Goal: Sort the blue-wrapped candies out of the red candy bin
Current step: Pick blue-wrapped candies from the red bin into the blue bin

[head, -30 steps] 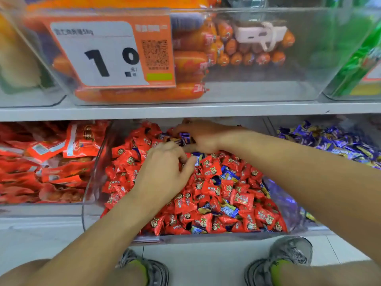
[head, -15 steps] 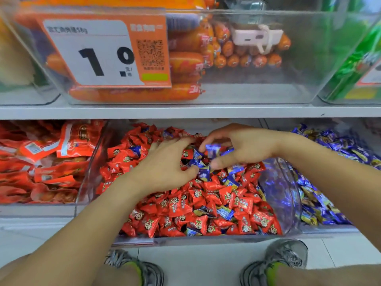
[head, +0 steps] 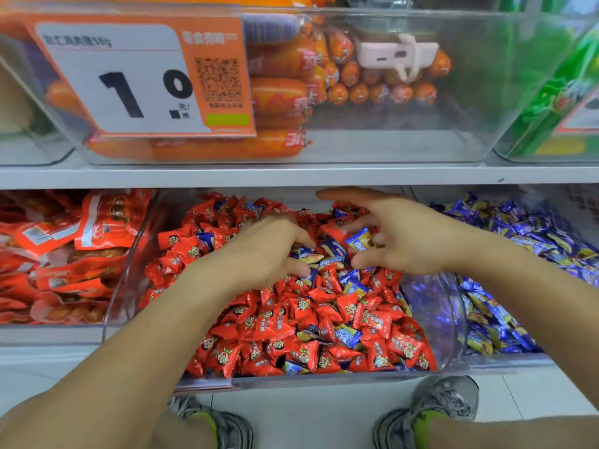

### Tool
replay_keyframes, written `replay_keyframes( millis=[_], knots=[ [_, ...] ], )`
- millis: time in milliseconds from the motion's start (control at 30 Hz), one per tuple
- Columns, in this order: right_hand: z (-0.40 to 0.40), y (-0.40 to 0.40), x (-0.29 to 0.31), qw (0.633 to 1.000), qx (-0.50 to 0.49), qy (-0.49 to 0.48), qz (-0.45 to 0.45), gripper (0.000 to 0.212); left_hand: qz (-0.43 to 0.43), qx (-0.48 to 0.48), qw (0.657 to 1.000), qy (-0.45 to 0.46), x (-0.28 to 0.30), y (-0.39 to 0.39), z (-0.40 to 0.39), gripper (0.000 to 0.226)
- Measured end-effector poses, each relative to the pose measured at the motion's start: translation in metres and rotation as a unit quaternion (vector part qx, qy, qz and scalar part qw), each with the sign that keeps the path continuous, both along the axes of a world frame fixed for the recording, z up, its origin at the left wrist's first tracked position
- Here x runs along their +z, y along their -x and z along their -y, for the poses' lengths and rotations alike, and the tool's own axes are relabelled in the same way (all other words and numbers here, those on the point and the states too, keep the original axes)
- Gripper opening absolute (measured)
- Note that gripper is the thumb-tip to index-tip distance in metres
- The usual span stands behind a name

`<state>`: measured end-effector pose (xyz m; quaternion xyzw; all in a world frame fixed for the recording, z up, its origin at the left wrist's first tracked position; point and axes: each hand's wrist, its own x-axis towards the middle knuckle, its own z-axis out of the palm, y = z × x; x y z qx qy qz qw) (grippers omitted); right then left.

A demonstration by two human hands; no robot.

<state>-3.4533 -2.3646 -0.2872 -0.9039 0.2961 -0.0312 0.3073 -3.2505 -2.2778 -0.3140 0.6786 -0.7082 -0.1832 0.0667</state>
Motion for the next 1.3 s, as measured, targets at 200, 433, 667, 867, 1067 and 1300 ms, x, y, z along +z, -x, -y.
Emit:
replay_keyframes(
  millis=[200,433,667,867,1067,1300],
  knots=[
    [-0.009,-0.003,0.013,0.993,-0.029,0.114,0.012,0.027,-0.045,0.047,0.996,0.054,-0.002,-0.008,-0.002,0.017],
    [0.002,-0.028,-0.016,0.976,0.034,0.110,-0.183,0.056,-0.153,0.098,0.971,0.155,0.008,-0.021,-0.008,0.013],
    [0.014,-0.025,-0.021,0.990,-0.002,0.081,-0.115,0.066,-0.244,0.076,0.964,0.079,0.011,-0.005,-0.011,0.027],
    [0.008,-0.013,-0.005,0.986,-0.003,0.108,-0.128,0.041,-0.080,-0.017,0.996,0.034,0.004,0.005,-0.011,0.021],
    [0.005,-0.033,-0.018,0.963,0.018,0.146,-0.224,0.043,-0.052,-0.030,0.998,0.035,-0.004,0.007,-0.009,0.012],
    [0.015,-0.028,-0.024,0.979,-0.031,0.139,-0.143,0.031,-0.184,0.085,0.973,0.107,0.005,-0.005,-0.008,0.012]
  ],
)
